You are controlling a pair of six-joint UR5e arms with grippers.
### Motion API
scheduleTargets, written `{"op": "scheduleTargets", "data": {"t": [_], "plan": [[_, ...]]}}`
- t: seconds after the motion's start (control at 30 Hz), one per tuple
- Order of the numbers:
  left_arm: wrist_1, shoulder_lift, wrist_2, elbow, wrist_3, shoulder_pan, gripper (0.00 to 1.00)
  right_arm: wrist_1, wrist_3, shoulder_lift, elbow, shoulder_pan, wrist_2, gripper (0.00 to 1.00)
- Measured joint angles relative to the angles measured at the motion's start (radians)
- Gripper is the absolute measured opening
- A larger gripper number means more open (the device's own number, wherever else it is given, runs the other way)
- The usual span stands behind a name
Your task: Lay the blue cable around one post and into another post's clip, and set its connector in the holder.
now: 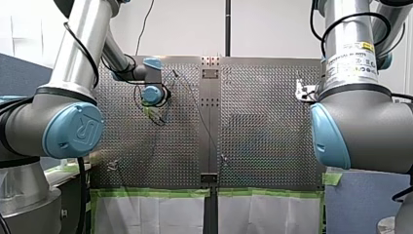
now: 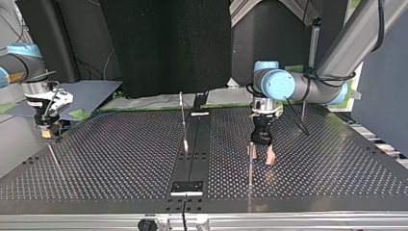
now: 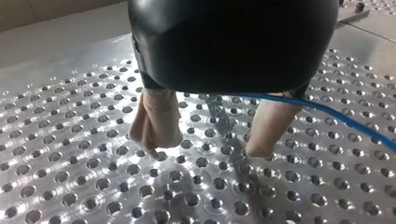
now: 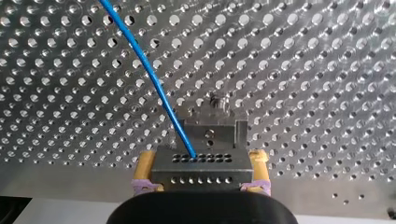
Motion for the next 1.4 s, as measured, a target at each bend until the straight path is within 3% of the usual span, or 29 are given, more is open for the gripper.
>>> {"op": "scheduleTargets", "data": {"t": [0.5, 0.7, 1.1, 1.4], "plan": [[0.0, 0.0, -0.001, 0.0, -0.001, 0.004, 1.0, -0.027, -0.06, 0.007, -0.013, -0.005, -0.11, 0.0], [0.0, 0.0, -0.001, 0.0, 0.0, 0.005, 1.0, -0.034, -0.073, 0.029, -0.011, -0.009, -0.122, 0.0], [0.0, 0.0, -0.002, 0.0, -0.001, 0.006, 1.0, -0.083, -0.047, 0.042, -0.012, -0.041, -0.124, 0.0], [0.0, 0.0, -0.002, 0.0, -0.001, 0.006, 1.0, -0.092, -0.033, 0.042, -0.013, -0.052, -0.134, 0.0]]}}
